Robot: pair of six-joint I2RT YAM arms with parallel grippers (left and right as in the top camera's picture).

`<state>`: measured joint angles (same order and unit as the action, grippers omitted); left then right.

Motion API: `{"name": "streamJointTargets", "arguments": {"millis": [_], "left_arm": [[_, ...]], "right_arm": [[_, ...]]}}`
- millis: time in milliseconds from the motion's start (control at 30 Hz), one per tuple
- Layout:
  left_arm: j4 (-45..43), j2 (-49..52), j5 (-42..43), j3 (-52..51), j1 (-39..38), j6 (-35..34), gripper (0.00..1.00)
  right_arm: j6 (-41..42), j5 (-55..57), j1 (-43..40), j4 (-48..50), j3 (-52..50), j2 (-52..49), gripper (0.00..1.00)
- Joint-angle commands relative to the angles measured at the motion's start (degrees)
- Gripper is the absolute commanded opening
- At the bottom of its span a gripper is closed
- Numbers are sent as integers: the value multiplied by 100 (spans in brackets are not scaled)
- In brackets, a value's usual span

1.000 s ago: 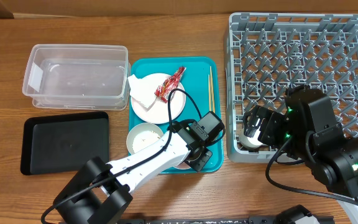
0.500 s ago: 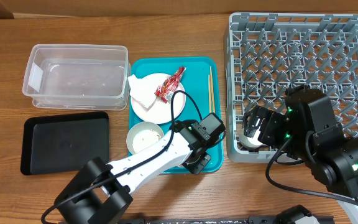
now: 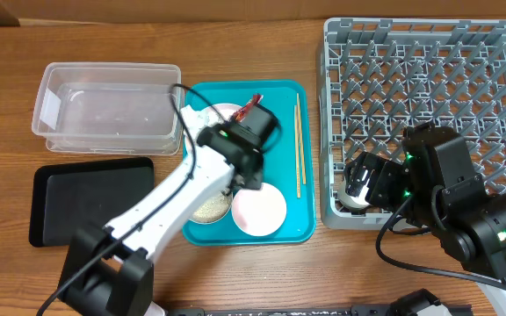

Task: Sort waste into correct bins and load items into the dishwasher
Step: 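Grasp the rice-filled bowl with the left gripper and lift it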

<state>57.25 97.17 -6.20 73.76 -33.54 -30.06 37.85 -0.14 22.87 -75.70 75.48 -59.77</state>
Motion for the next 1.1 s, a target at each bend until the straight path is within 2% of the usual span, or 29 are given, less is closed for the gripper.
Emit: {"name": "streamJointTargets", "arguments": {"millis": [0,133,267,300,367,433,633,867,967,1067], "left_arm": [[-83,380,577,-59,437,-431,56],[-190,813,638,-59,518,-579,52],[-127,1211,881,-59,474,-579,43],[-103,1235,881,-59,481,-605,36],[-101,1244,826,-55,514,-621,17],[-105,1213,811,-46,533,-640,4],[85,920,817,-26,544,-636,4],[549,-348,752,-11,680,-463,4],[710,-887,876,-11,1084,-240,4],[793,-1158,1781,-13,1829,334,4]], "right_arm": [[-33,0,-7,26,70,11,100],[-33,0,-7,31,70,11,100],[-35,2,-7,17,68,11,100],[-33,0,-7,13,68,11,100],[-35,0,-7,9,68,11,100],[-35,2,-7,-4,68,11,100],[-37,4,-7,-31,66,11,100],[-37,52,-7,-33,66,11,100],[-37,52,-7,-37,68,11,100],[-35,52,-7,-72,66,11,100]]}}
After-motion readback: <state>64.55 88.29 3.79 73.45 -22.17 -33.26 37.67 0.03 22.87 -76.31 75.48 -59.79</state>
